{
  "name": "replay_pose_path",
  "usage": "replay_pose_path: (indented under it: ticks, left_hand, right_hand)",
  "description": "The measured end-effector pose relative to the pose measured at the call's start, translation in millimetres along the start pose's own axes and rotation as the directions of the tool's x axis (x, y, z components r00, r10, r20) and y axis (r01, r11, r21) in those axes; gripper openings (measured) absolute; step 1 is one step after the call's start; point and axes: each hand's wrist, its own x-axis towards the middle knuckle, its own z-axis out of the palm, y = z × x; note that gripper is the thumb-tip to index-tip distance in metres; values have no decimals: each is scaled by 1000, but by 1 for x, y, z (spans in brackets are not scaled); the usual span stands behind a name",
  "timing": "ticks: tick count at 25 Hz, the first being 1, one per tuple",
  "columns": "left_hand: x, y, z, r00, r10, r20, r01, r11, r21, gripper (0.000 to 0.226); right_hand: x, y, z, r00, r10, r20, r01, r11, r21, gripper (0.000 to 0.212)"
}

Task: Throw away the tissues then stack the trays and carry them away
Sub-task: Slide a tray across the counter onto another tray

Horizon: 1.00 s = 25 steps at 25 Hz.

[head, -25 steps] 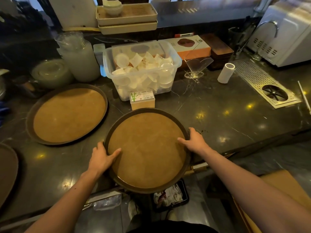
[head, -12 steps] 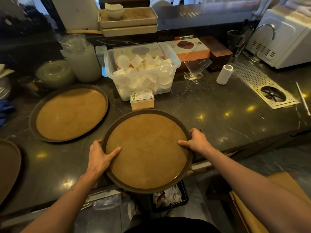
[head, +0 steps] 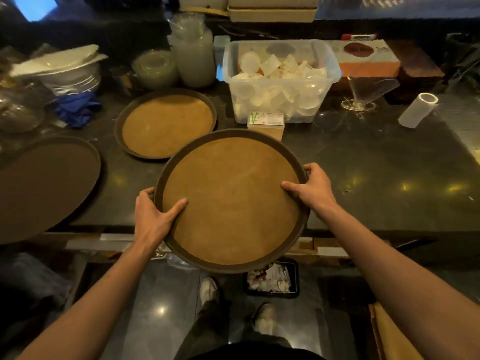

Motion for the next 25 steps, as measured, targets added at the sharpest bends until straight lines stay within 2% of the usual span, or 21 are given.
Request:
replay_pose_path:
  ticks: [7,13,16,20,25]
  left_hand:
    - [-27,-61,-101,977,-71,-200,67,997,-27,91]
    - [-41,-146,-213,937,-97,-336,90,995,-38,92]
    - [-44,-189,-269,923,-118,-366,112,993,-38,91]
    - [-49,-233,-322,900,-142,-412,134,990,-48,89]
    - [-41,-265,-351,877,-177,-446,163,984,-69,89]
  right_hand:
    - [-39,-85,75,983,-150,104,146,988,45,60]
    - [-104,-165,177,962,-224,154,222,975,27,55]
    - [-137,-197,234,954,-227,195,232,973,-2,56]
    - [-165,-232,287,941,-243,237,258,966,-34,71]
    - [-172,-260,329,928,-258,267,282,958,-54,71]
